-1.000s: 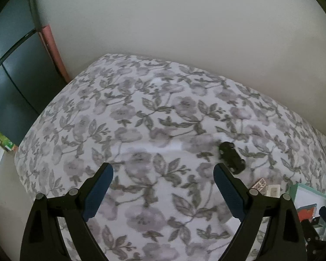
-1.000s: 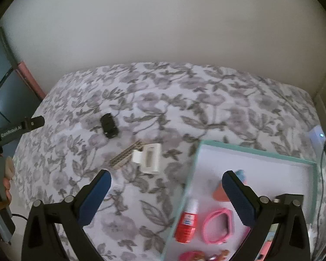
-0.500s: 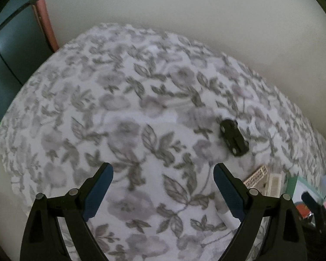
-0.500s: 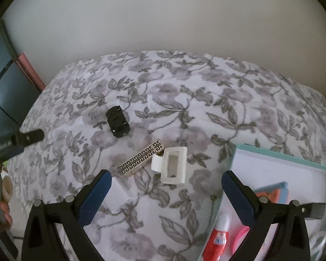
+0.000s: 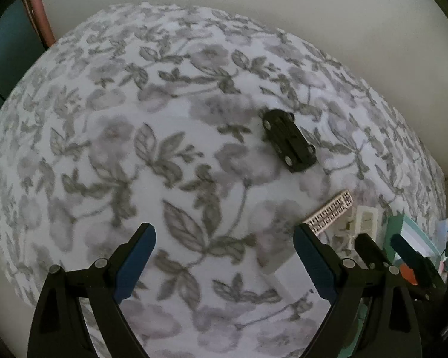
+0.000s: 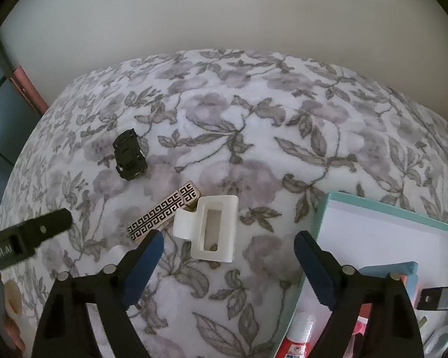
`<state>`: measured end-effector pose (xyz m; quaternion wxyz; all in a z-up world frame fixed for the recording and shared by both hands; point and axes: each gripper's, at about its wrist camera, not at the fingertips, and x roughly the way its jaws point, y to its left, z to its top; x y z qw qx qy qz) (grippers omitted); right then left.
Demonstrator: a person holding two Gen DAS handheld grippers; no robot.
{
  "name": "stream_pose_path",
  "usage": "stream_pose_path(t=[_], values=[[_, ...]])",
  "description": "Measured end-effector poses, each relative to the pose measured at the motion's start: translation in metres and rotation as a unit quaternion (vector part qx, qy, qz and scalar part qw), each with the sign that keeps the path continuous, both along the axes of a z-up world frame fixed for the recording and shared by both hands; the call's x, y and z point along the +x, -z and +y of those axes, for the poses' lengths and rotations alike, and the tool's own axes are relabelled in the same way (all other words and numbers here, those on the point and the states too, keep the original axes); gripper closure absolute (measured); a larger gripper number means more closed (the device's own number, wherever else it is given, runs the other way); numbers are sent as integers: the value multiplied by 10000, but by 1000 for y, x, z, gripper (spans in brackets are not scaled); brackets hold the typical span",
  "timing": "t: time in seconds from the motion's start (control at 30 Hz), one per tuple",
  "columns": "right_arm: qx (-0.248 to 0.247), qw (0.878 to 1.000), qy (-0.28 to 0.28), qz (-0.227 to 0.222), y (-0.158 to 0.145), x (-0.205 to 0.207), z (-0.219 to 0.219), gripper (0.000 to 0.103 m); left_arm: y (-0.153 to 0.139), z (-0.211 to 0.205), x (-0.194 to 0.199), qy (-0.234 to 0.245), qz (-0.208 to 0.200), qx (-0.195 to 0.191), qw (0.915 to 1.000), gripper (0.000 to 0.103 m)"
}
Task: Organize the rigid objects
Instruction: 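Move both open tools over the white cube and white clip beside the tray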
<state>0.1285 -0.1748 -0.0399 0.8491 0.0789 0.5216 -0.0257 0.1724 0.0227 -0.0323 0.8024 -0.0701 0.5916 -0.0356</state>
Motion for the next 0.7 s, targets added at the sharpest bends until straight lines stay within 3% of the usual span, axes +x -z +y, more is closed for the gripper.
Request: stream_pose_path(t=[0.23,0.37,0.5,0.57,0.7], values=[[104,9999,-102,-17,9,5,3,26,6,-14,-7,17,16,73,10000,9],[135,9998,-140,-20,14,9,6,34,9,-23,-11,119,-89,314,9994,9],[337,9994,-120,-12,19,12,2,39,13,-23,-15,34,-147,189,9997,9],[398,9991,-138,23,21,12,1,49,16,-24,-17,-9,-138,90,9999,9],[466,9988,-152,57,21,10,-2,49,22,-25,-22,-112,-85,-160,9998,9]])
